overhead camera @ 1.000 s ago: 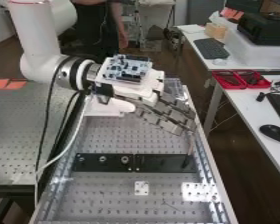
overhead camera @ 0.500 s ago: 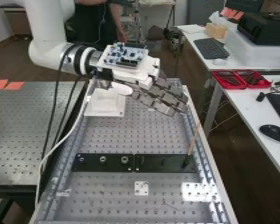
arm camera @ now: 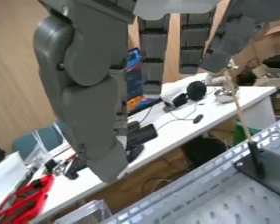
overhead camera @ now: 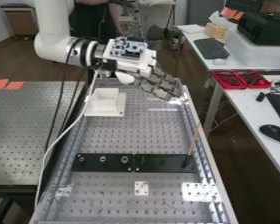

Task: Grab the drill bit and place it in the clear container

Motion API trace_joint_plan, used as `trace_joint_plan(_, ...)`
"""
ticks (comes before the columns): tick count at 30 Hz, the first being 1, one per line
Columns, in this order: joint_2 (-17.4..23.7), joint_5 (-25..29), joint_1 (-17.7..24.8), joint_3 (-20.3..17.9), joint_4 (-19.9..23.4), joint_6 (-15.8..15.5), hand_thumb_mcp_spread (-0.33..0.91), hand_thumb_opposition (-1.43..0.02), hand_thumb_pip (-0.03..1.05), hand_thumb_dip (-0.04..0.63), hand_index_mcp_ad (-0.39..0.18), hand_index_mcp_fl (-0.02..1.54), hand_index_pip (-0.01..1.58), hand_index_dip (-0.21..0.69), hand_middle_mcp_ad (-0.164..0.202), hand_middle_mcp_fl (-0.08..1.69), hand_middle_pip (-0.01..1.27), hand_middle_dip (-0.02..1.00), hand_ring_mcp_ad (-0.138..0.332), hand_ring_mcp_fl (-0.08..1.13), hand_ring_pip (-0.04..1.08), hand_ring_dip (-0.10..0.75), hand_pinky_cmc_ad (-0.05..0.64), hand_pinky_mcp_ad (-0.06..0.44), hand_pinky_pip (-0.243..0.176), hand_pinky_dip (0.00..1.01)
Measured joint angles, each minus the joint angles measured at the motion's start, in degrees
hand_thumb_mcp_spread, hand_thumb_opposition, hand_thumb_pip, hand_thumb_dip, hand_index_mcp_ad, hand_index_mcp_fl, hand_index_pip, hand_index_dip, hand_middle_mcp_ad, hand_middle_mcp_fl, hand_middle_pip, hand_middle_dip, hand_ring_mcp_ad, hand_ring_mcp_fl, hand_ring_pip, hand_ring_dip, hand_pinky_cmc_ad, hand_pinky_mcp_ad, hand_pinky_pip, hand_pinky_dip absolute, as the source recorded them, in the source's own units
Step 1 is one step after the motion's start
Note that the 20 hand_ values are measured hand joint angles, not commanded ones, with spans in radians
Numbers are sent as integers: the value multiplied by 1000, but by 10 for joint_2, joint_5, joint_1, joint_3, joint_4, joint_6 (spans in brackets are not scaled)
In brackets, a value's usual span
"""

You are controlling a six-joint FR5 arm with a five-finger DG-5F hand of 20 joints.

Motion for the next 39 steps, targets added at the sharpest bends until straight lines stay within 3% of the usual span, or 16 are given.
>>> trace_joint_plan(17, -23, 29, 71, 24, -33, 22, 648, -1044, 445, 269, -133, 934, 939, 250, 73, 361, 129, 279, 187, 129, 113, 168, 375, 166, -26, 182)
trace_joint_plan(28, -74, 56, 99, 81, -64, 48, 648, -1044, 445, 265, -129, 934, 939, 250, 73, 361, 129, 279, 187, 129, 113, 168, 375, 166, -26, 182)
trace_joint_plan(39, -136, 68, 99, 141, -98, 83, 648, -1044, 445, 269, -129, 934, 939, 250, 73, 361, 129, 279, 187, 129, 113, 168, 375, 166, -26, 182)
